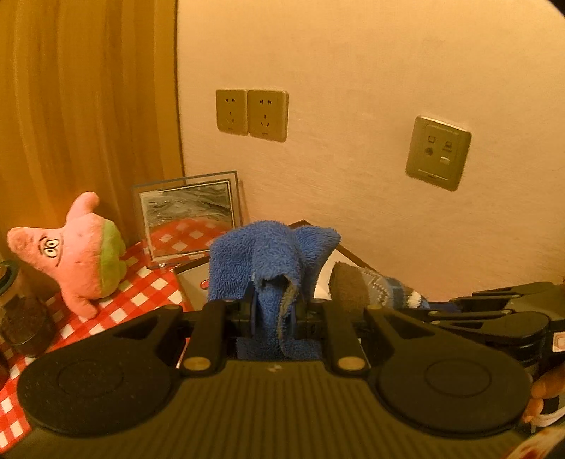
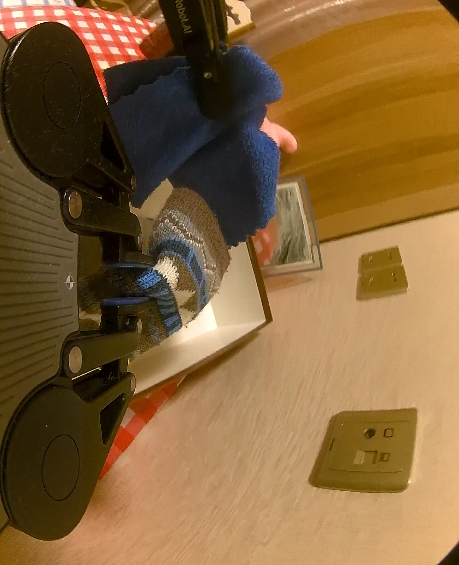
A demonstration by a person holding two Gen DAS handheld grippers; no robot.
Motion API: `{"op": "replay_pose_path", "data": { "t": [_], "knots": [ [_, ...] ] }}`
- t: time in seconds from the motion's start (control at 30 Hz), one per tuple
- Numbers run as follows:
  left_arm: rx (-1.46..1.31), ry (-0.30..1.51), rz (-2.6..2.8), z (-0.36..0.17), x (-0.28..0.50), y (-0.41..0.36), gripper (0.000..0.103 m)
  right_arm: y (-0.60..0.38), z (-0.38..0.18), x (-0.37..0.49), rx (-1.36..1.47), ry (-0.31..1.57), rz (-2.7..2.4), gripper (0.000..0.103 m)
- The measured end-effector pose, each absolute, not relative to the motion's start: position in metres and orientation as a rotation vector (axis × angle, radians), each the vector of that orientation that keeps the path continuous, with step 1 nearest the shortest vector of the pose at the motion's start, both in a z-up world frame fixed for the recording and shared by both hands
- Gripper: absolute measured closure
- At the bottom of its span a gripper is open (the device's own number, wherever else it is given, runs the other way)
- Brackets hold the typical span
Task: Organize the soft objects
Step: 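Carry the striped sock and blue towel over the brown box with both tools, then open both tools to drop the sock and towel into the box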
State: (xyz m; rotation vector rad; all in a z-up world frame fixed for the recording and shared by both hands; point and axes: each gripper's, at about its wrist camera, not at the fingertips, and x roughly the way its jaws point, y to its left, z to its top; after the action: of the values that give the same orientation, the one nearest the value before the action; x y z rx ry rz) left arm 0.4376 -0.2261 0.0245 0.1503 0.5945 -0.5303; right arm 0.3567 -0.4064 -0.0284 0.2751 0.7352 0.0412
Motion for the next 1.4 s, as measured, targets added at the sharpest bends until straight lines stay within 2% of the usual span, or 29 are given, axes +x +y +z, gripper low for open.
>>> {"op": "replay_pose_path", "data": {
  "t": [0.33,0.5,0.57,0.67,1.0,1.13,1.23,1.27,1.3,1.4],
  "knots": [
    [0.184,0.626,-0.534,0.002,0.489,-0.256,0.088,-0.427,-0.044,0.394,0.322,0.759,-0.014,0.088],
    [0.203,0.654,-0.535,-0.013,0.51,-0.269,0.08,-0.435,-0.051,0.407,0.338,0.775,-0.032,0.088],
    [0.219,0.649,-0.523,-0.017,0.514,-0.272,0.069,-0.437,-0.054,0.41,0.346,0.782,-0.032,0.088],
    [0.23,0.656,-0.518,-0.023,0.518,-0.271,0.067,-0.439,-0.057,0.413,0.351,0.787,-0.031,0.088],
    [0.219,0.709,-0.483,-0.028,0.526,-0.253,0.065,-0.435,-0.064,0.428,0.358,0.802,-0.009,0.088],
    [0.198,0.717,-0.478,-0.026,0.526,-0.246,0.065,-0.433,-0.063,0.435,0.383,0.755,0.008,0.087],
    [0.19,0.719,-0.476,-0.025,0.524,-0.242,0.064,-0.432,-0.06,0.44,0.394,0.716,0.02,0.063],
    [0.187,0.72,-0.477,-0.025,0.523,-0.241,0.063,-0.431,-0.058,0.44,0.387,0.702,0.019,0.05],
    [0.182,0.723,-0.48,-0.024,0.521,-0.239,0.062,-0.43,-0.056,0.439,0.379,0.686,0.02,0.042],
    [0.174,0.736,-0.486,-0.024,0.517,-0.235,0.061,-0.428,-0.054,0.435,0.356,0.683,0.031,0.039]
  ]
}}
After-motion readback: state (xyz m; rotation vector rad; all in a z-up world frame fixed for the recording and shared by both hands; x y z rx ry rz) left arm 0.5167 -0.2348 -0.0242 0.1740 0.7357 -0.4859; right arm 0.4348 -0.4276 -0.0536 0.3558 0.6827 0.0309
